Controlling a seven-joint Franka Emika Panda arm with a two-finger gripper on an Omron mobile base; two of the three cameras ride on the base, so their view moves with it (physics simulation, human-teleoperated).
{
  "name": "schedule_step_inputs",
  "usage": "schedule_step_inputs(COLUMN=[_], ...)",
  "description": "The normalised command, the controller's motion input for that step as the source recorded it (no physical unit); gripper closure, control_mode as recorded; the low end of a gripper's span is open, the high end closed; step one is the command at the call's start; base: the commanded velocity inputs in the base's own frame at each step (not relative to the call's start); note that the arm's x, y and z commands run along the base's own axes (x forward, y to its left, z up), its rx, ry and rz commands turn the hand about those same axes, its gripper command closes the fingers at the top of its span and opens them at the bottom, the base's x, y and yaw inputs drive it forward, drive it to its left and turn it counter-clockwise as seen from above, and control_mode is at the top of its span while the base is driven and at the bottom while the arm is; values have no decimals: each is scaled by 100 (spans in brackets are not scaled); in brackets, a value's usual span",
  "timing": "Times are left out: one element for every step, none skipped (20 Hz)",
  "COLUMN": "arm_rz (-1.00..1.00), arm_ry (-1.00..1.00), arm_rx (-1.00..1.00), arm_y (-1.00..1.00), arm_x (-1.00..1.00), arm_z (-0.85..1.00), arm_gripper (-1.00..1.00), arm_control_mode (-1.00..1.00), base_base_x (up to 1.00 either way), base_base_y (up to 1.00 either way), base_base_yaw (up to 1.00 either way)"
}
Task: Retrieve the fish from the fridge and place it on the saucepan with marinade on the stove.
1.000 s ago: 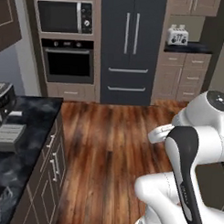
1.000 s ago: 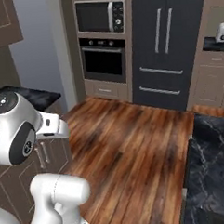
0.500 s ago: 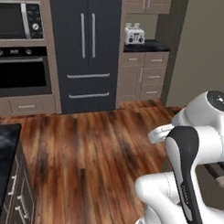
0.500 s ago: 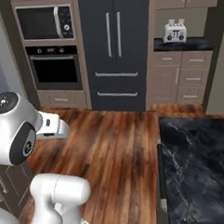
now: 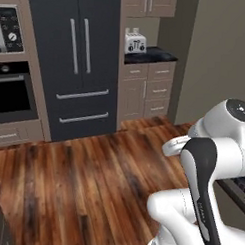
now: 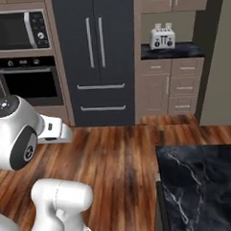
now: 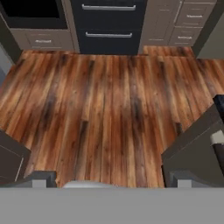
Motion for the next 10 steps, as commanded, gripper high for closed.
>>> schedule_step_inputs(arm_rz=[0, 0, 0, 0, 0, 0, 0, 0, 0, 0], arm_ry=[0, 0, 0, 0, 0, 0, 0, 0, 0, 0], arm_rx=[0, 0, 0, 0, 0, 0, 0, 0, 0, 0], arm_y=[0, 0, 0, 0, 0, 0, 0, 0, 0, 0], arm_x=[0, 0, 0, 0, 0, 0, 0, 0, 0, 0], arm_z=[0, 0, 0, 0, 0, 0, 0, 0, 0, 0], arm_gripper=[-100, -100, -100, -100, -100, -100, -100, -100, -100, -100], arm_control_mode=[100, 100, 100, 100, 100, 100, 100, 100, 100, 100], base_base_x=[77, 85, 91, 100, 100, 100, 100, 100, 100, 100], base_base_y=[4, 2, 0, 1, 0, 0, 0, 1, 5, 6], base_base_yaw=[-3, 0, 0, 0, 0, 0, 0, 0, 0, 0])
